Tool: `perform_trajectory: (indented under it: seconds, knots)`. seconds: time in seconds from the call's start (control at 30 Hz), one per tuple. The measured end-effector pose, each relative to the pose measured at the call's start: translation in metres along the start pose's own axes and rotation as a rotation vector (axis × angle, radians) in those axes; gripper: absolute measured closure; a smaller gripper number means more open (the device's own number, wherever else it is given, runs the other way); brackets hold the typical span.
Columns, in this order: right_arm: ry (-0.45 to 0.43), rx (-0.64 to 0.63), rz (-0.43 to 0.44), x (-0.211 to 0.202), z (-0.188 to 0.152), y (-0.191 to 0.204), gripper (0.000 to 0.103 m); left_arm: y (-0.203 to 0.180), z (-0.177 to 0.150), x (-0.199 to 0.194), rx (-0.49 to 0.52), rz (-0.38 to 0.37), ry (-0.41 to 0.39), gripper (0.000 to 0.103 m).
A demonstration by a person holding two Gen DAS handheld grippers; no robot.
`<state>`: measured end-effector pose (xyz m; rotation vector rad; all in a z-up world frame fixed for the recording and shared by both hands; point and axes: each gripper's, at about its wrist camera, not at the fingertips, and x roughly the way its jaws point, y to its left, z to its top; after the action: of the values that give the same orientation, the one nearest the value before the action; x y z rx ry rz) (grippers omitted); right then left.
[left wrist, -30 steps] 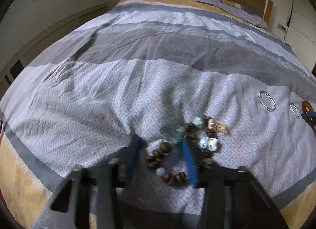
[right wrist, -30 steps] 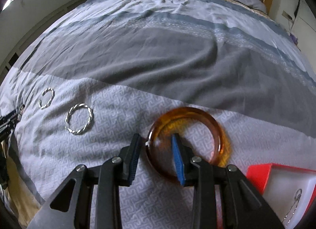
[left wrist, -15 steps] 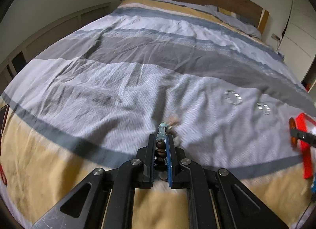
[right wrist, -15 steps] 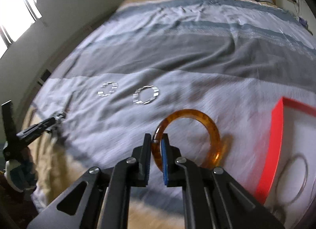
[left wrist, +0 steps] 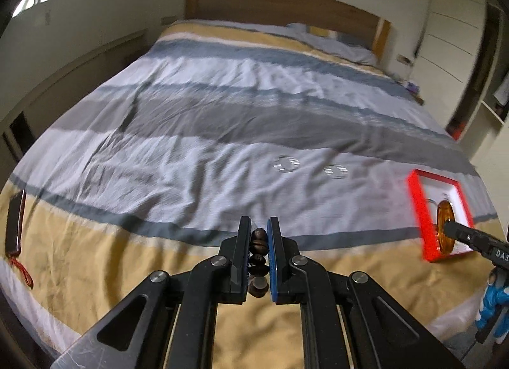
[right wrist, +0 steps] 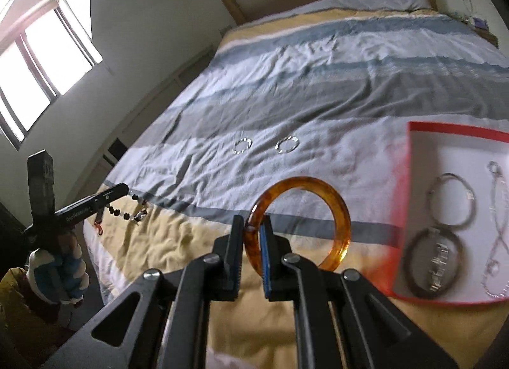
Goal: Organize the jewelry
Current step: 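Carry the bracelet and amber bangle into the red box and release both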
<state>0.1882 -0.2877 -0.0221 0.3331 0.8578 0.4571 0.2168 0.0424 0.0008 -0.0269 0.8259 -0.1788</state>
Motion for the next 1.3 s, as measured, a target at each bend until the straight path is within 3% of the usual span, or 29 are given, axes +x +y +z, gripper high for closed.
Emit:
perform_trajectory:
  seconds: [0.13,0.33,0.5,0.67,0.8,0.97,1.3]
  knots:
    - [-0.058,0.004,-0.047,-0.045,0.004,-0.020,0.094,-0.045,0.009,-0.009,0.052,-0.061,-0.014,0.093]
    - [-0.086,0.029,-0.163,-0.093,0.008,-0.073,0.094,-0.148,0.026,0.004,0.161,-0.202,-0.007,0.093]
    - [-0.041,0.066,-0.253,-0.101,0.002,-0.125,0.094,-0.237,0.032,0.040,0.236,-0.328,0.027,0.093]
    - [0.021,0.108,-0.303,-0.085,-0.010,-0.169,0.094,-0.309,0.025,0.085,0.295,-0.401,0.084,0.093]
    - [0.064,0.125,-0.317,-0.068,-0.018,-0.191,0.094,-0.331,0.007,0.121,0.318,-0.397,0.148,0.093]
    - [0.098,0.124,-0.316,-0.048,-0.020,-0.205,0.094,-0.331,-0.011,0.159,0.318,-0.346,0.208,0.093]
    - [0.121,0.135,-0.317,-0.036,-0.029,-0.210,0.091,-0.323,-0.023,0.183,0.307,-0.306,0.239,0.093]
